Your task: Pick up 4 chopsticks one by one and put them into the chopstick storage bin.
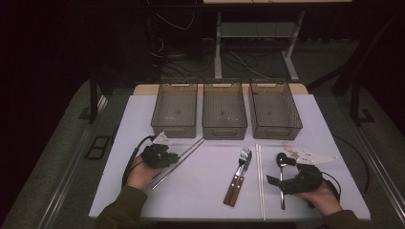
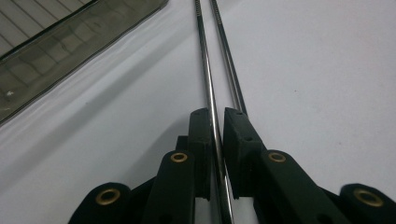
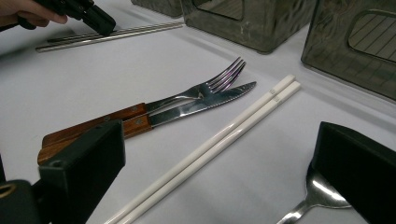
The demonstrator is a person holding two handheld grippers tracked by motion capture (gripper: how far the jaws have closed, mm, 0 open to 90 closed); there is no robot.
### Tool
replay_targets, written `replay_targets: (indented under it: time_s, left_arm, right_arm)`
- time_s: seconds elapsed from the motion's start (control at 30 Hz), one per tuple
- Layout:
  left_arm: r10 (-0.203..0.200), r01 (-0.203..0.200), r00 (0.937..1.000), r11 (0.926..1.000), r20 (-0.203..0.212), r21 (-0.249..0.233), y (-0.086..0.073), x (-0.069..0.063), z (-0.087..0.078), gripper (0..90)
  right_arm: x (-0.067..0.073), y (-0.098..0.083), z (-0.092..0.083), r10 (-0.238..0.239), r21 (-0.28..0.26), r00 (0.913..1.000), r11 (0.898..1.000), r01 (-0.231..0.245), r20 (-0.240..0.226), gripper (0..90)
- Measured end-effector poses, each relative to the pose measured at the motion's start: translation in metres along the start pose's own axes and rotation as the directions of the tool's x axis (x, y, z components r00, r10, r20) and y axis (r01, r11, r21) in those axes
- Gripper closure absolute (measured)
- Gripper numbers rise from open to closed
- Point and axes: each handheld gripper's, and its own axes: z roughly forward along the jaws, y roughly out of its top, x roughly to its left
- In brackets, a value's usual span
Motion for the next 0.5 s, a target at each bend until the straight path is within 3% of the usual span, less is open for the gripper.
replay_targets:
  time_s: [0.17, 0.5]
  left_arm:
    - [0.011, -0.011, 0.9995, 0.9999, -0.028, 0.013, -0.0016, 0.0034, -0.0028, 80.8]
    - [0.002, -0.002, 0.9997, 0.9999, -0.022, 0.016, -0.0021, 0.0051, -0.0032, 80.2]
  right_arm:
    - [0.0, 0.0, -0.0001, 0.0, -0.001, 1.0, 1.0, 0.0, 0.001, 2.7]
    - [0.0, 0.0, -0.0002, 0.002, 0.0, 1.0, 1.0, -0.002, 0.002, 2.7]
